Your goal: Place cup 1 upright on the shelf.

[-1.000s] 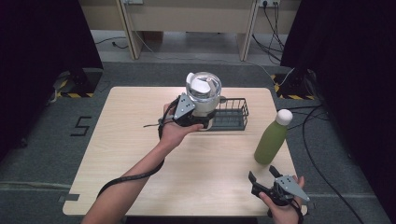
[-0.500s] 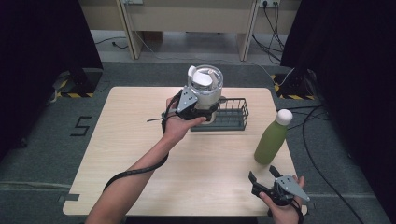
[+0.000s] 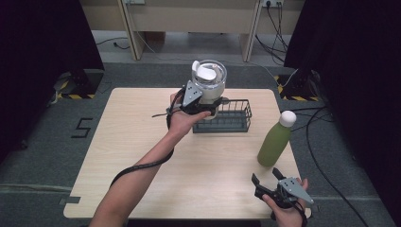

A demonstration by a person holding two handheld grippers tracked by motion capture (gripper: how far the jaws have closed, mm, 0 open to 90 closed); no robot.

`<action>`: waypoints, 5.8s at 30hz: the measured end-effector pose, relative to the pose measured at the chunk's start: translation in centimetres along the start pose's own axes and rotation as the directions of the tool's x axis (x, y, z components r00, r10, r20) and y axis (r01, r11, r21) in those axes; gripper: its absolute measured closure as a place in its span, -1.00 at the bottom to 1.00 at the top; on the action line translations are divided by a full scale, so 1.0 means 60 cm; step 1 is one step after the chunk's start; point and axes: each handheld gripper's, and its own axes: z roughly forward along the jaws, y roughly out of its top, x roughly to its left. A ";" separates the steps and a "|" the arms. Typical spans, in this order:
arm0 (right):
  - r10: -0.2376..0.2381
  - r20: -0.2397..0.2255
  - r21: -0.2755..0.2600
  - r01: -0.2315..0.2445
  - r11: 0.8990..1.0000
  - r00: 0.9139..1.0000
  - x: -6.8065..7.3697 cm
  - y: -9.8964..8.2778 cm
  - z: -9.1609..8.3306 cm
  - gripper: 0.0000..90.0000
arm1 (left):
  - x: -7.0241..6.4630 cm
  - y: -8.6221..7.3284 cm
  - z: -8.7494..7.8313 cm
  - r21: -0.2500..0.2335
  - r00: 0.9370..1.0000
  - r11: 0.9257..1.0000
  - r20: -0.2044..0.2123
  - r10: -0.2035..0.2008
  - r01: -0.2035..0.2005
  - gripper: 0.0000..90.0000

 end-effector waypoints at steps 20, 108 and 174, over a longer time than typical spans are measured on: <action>0.003 -0.005 0.002 -0.003 1.000 1.000 0.000 -0.001 0.000 -0.67 | 0.021 -0.010 0.040 0.023 0.999 1.000 -0.051 -0.014 0.015 -0.78; -0.013 -0.028 0.020 0.014 1.000 1.000 0.004 -0.004 0.005 -0.67 | 0.011 -0.106 0.101 0.145 0.994 0.985 -0.074 -0.080 0.090 -0.79; -0.047 -0.038 0.051 0.049 0.997 0.998 0.014 -0.008 0.010 -0.69 | 0.023 -0.083 0.036 0.110 0.999 0.994 -0.035 -0.017 0.021 -1.00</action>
